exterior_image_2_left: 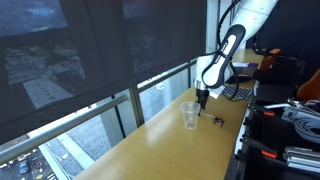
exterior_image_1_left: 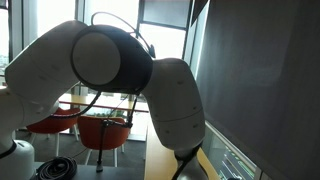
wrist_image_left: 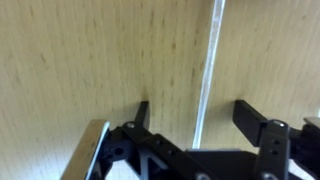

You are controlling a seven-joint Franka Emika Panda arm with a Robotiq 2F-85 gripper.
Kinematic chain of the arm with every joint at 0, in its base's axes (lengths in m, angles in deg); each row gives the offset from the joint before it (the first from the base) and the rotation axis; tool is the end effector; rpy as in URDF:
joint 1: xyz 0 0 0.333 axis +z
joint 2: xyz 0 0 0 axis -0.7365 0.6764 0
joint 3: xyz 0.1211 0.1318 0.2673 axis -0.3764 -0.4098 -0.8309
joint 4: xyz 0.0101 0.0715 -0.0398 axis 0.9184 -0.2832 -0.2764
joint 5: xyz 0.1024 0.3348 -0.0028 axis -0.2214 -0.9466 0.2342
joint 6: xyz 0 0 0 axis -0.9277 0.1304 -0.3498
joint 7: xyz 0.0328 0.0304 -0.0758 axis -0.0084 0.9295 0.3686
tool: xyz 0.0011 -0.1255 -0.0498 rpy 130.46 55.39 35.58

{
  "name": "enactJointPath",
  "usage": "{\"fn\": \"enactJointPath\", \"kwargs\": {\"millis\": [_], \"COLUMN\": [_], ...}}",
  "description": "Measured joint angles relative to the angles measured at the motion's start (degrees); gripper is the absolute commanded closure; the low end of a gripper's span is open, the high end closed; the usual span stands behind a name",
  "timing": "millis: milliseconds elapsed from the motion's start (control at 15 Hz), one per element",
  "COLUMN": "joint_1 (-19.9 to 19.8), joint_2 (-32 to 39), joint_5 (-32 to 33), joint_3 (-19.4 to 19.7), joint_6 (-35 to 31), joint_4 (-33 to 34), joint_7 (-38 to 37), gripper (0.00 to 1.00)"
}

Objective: Put the straw in the cup

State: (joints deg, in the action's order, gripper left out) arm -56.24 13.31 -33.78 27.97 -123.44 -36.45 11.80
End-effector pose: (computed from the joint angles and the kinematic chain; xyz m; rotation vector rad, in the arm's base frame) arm 0.5904 -0.0699 0.0797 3.1314 0.0592 0.0985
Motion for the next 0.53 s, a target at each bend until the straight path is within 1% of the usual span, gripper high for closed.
{"fn": "enactJointPath", "kwargs": {"millis": [67, 333, 400, 467, 533], "joint_1": [0.00, 0.08, 0.12, 0.17, 0.18], "joint_2": [-0.05, -0.13, -0.12, -0.09, -0.02], "joint_5": [0.00, 0.00, 0.00, 0.00, 0.00], "joint_3": [-0.04, -0.20, -0.20, -0.20, -0.15], "joint_6": [0.00, 0.00, 0.00, 0.00, 0.00], "joint_4": [0.11, 0.52, 0.60, 0.68, 0.80], "joint_7": [0.02, 0.03, 0.03, 0.03, 0.03], "gripper": [0.54, 0.82, 0.91, 0.98, 1.00]}}
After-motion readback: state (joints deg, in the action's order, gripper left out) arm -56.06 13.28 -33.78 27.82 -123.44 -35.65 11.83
